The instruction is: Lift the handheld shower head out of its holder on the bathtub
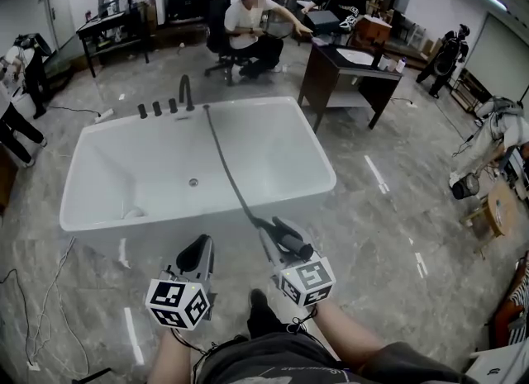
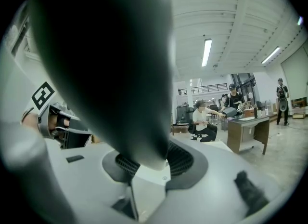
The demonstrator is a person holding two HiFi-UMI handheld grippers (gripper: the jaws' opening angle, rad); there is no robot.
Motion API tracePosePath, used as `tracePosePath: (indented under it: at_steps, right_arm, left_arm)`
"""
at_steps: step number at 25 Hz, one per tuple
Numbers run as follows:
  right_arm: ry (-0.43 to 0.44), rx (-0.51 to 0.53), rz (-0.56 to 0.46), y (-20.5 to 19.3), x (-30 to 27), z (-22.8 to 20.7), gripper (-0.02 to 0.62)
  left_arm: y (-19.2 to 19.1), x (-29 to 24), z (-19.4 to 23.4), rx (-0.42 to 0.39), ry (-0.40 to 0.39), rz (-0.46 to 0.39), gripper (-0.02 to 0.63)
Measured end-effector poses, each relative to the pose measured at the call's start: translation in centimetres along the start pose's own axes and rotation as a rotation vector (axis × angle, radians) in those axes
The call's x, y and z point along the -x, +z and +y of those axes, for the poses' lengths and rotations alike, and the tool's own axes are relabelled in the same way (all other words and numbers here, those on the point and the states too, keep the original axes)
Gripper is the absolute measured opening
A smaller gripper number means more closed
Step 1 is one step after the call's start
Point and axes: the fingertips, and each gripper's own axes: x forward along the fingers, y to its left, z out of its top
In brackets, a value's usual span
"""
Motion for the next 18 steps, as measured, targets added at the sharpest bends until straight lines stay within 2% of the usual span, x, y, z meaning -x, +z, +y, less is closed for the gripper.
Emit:
tracePosePath:
  at_steps: [11,18]
  right_arm:
    - [0.003,0.003,0.017,-0.9,-0.2,0.5,0.137]
    - [0.02,0.006,0.024,0.0,-0.6,0.1,0.137]
  left_arm:
    - [-0.4,1.0,1.1,0.008,0.032,-0.005,0.035]
    - [-0.1,0.5,1.2,0.004,0.048,0.012,0.035]
